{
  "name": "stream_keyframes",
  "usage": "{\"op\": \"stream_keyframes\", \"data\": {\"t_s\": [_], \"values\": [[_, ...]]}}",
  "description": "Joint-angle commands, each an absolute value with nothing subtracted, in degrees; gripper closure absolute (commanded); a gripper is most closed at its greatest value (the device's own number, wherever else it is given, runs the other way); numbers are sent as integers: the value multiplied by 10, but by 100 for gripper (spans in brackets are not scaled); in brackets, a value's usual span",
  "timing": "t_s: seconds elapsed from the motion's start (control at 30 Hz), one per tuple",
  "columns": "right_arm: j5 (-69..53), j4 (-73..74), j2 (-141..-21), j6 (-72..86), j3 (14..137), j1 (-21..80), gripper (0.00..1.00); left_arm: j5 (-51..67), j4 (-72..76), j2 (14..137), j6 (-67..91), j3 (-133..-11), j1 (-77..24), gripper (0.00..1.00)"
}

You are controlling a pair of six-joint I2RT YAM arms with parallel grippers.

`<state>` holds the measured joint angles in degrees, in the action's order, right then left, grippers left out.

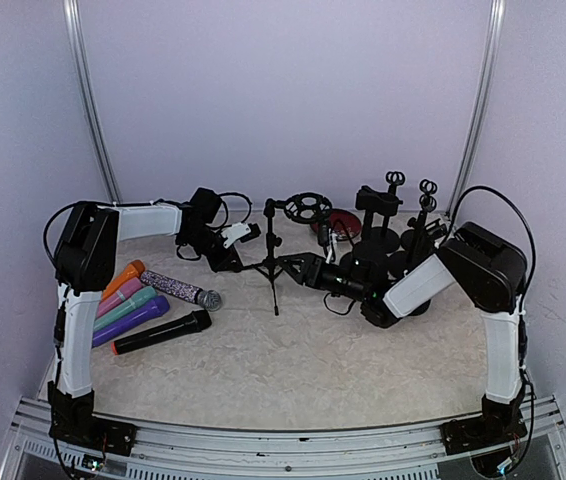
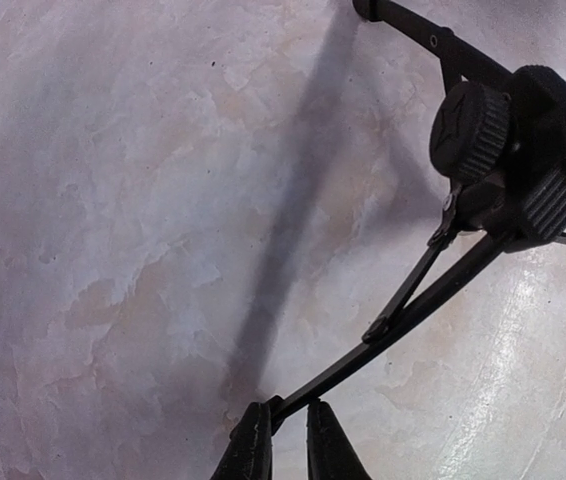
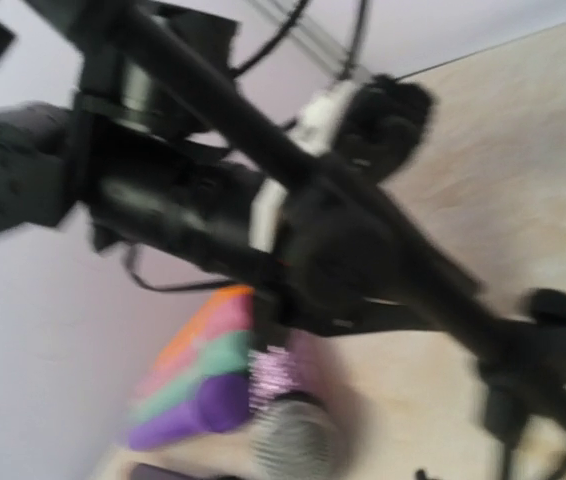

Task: Remove the microphone from the stand
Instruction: Unscrew the knob on the stand of the microphone stand.

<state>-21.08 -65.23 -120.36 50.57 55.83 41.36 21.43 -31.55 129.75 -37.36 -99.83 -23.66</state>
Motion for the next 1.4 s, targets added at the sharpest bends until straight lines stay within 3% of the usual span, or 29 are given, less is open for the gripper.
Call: {"op": "stream_keyframes", "data": {"t_s": [0.0, 0.13, 0.5, 1.17, 1.37], "values": [[-282, -638, -1246, 654, 625, 397, 52, 207, -325, 1320, -368, -1009, -244, 88], [-307, -621, -1283, 726, 675, 374, 60, 207, -325, 1319, -368, -1006, -244, 89], [-298, -699, -1344, 834, 712, 365, 67, 204, -321, 1315, -377, -991, -244, 90], [-275, -713, -1347, 865, 730, 351, 65, 198, -319, 1315, -381, -990, -245, 92], [-240, -680, -1292, 832, 662, 351, 56, 195, -316, 1316, -383, -988, -244, 93]]}}
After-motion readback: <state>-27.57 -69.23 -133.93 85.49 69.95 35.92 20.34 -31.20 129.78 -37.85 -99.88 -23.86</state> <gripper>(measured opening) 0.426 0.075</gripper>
